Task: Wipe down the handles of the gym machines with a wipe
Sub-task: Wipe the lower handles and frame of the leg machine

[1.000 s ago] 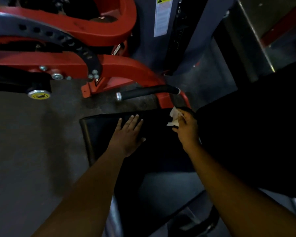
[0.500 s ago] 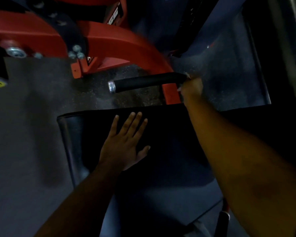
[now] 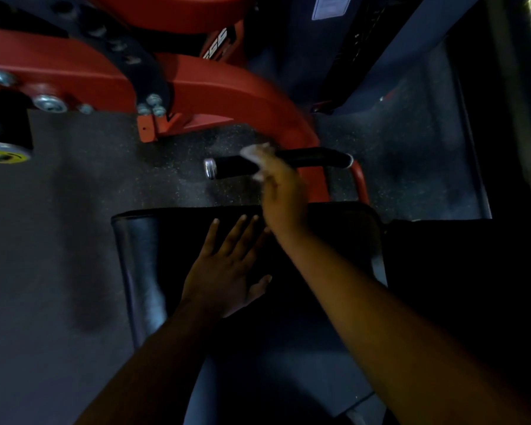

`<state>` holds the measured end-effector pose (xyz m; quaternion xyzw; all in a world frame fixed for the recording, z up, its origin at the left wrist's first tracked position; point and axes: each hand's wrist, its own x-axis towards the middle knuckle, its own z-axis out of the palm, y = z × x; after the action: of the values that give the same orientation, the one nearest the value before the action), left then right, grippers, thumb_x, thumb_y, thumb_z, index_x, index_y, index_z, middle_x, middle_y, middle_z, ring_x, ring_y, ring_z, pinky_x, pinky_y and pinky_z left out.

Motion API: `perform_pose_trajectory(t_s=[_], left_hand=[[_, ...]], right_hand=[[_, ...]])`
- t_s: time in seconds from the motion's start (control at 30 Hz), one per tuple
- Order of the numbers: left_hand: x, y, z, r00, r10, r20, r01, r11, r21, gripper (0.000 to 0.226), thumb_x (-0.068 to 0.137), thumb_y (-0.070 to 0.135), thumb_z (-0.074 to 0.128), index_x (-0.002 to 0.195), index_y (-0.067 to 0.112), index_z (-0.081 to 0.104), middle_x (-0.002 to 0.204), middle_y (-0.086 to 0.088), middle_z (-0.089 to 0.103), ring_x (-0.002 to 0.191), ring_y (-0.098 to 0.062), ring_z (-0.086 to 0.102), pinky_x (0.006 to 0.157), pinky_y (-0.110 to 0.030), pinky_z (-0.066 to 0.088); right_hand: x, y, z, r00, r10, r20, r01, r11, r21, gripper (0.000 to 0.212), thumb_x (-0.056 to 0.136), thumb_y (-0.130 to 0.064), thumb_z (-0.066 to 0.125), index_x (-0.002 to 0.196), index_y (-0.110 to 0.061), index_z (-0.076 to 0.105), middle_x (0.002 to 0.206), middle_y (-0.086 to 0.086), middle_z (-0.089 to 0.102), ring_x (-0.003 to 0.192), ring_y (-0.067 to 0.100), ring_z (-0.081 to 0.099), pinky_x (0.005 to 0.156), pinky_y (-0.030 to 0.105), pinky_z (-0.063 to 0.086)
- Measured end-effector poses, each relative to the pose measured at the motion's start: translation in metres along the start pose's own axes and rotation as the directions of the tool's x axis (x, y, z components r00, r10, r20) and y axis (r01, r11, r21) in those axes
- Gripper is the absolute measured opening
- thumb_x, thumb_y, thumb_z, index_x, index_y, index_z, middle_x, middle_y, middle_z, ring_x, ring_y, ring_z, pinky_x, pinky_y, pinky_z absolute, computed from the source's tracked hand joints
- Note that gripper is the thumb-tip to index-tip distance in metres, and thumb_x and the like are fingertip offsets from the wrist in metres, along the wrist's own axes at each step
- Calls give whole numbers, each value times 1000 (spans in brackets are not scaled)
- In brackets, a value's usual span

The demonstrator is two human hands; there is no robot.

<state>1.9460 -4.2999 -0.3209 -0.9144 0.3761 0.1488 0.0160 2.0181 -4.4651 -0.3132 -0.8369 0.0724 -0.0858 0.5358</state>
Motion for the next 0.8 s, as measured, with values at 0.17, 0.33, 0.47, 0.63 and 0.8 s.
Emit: perform_pose_trajectory(t_s=[0.17,0.33,0.47,0.63,0.8], left_hand=[[0,3,1,999,-21,-33,20,1000,-14,85,97,68,39,164,18,21,173,-8,8,160,-23,5,125,-62,7],[-1,2,3,999,-20,-45,20,1000,-9,86,97,68,38,165,18,19,173,-8,7,160,-23,4,125,-62,7],[0,2,2,999,-23,-37,23,1000,-11,86,97,68,38,164,18,22,172,-8,10,160,-23,5,125,-62,8],[0,0,1,1000,8,-14,-9,1000,-26,81,99,68,35,163,19,26,170,-7,13,159,-26,6,124,-63,9],[0,1,3,1000,-21,-21,20,999,-25,85,96,68,38,164,19,23,172,-7,10,160,-24,5,124,-62,7]], right_hand=[[40,90,-97,771,504,-389,-481,862,163,36,101,-11,44,127,-19,69,134,0,66,121,16,64,96,41,57],[49,102,-75,724,648,-238,-641,759,117,35,99,-13,44,117,-15,73,121,6,71,105,25,69,92,35,58],[29,54,-37,834,431,-344,-456,890,9,30,102,-5,48,119,-9,72,130,9,67,126,13,59,111,19,36],[1,0,22,995,84,51,-78,991,-106,37,103,-2,50,136,-11,63,151,10,52,147,20,39,124,30,26],[16,14,-34,969,217,-116,-184,952,244,31,104,-1,46,126,-4,67,130,0,68,119,10,64,96,37,57]])
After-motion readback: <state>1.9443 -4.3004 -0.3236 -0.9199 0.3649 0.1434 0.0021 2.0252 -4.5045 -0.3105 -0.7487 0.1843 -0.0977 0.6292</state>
